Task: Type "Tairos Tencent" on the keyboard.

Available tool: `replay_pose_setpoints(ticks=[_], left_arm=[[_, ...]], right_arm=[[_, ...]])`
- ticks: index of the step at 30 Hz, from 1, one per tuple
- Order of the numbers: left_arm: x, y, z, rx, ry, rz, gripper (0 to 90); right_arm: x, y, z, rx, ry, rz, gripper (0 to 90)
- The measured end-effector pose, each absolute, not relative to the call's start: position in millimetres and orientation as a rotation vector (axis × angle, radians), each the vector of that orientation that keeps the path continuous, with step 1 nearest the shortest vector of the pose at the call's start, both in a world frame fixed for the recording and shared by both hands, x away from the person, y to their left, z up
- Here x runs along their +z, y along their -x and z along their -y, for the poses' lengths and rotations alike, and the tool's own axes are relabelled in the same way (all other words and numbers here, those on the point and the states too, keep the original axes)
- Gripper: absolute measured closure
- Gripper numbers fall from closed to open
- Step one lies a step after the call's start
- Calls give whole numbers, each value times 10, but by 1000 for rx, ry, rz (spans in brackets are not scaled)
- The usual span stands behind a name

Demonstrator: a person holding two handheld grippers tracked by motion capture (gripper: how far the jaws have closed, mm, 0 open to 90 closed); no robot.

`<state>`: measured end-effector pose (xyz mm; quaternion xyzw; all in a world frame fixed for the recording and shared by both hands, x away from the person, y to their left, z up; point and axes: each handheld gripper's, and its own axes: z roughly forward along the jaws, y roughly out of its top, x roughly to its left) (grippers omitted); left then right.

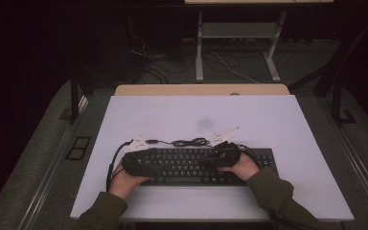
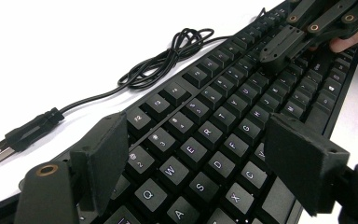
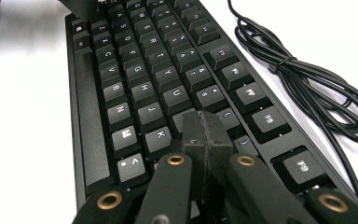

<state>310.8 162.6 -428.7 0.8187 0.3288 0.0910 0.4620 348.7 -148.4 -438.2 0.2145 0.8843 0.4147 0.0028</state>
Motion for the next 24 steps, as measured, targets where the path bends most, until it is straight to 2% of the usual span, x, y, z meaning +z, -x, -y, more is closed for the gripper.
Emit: replay_pose_setpoints(ticks=[12,24], left_arm=[[-4281,-3107,-1626,224,-2018,-802,213],[-4229,-3085,-1669,228,-2012,-790,283]], right_arm=[[-4350,-3484,1492,1326,-674,-2759,852],[-4314,-3519,1561,1418,-743,-2705,677]])
